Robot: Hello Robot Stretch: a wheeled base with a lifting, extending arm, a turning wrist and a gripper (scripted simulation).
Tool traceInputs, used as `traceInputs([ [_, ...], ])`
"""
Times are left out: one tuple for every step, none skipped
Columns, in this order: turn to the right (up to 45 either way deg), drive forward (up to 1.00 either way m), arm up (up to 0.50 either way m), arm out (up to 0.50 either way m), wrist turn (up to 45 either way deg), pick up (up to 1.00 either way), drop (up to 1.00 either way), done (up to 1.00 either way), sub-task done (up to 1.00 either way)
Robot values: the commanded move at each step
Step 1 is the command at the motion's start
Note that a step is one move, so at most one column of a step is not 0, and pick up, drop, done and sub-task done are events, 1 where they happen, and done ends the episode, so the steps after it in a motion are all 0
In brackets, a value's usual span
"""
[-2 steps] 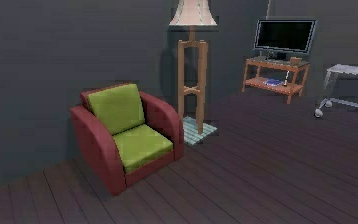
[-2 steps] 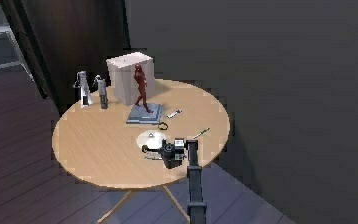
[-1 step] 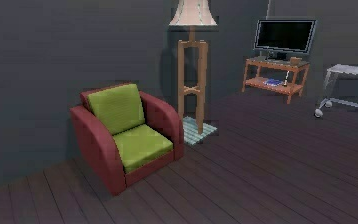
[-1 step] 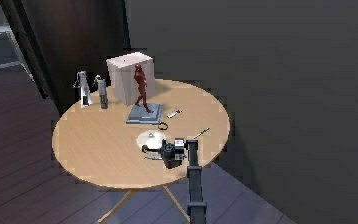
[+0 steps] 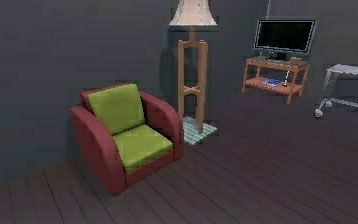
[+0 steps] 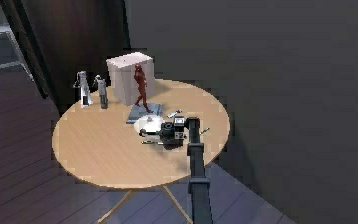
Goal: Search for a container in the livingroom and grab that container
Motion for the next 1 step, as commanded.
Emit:
traceInputs([
  [0.0,0.00,0.00,0.00,0.0,0.00,0.00,1.00,0.00],
])
